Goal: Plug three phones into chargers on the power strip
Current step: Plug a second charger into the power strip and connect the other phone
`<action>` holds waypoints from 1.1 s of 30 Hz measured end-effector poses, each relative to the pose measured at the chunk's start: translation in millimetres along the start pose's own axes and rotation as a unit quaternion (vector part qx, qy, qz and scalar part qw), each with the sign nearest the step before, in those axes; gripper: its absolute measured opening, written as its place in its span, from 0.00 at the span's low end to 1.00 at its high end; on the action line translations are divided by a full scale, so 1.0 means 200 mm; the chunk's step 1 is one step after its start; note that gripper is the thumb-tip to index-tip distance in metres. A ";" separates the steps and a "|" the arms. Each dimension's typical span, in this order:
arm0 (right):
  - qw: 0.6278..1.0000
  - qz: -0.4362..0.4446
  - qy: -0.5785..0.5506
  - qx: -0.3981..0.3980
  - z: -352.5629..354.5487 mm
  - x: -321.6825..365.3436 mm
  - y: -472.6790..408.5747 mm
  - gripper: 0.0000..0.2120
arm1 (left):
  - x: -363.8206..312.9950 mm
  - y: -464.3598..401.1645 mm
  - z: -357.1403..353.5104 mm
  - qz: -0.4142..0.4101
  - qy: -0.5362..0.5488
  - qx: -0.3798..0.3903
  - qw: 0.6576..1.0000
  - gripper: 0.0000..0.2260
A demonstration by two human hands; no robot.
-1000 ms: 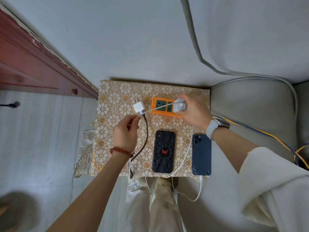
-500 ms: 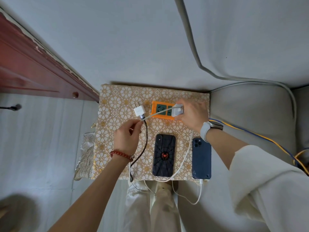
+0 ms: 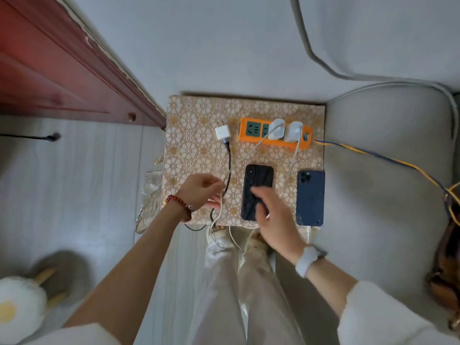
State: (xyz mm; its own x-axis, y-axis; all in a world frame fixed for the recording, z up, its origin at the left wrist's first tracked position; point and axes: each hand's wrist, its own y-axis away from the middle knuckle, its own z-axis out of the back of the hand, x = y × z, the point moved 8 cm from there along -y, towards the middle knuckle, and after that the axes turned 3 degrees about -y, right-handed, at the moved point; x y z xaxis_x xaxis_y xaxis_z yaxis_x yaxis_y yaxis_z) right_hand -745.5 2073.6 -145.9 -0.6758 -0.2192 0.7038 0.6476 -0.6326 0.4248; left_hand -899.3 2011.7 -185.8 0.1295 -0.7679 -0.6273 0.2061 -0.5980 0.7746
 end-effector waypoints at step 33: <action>0.947 -0.104 -0.198 0.230 -0.02 0.05 0.22 0.16 | -0.10 0.41 -0.20 -0.060 0.330 -0.098 0.937 0.09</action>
State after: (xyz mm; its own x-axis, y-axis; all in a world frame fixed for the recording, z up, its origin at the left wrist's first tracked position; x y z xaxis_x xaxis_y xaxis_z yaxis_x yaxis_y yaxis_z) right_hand -725.0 2040.8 -122.5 -0.6797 0.2277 0.6973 0.6614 -0.2209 0.7168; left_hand -846.1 1988.0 -112.5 0.6513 -0.3498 -0.6734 0.4245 -0.5676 0.7054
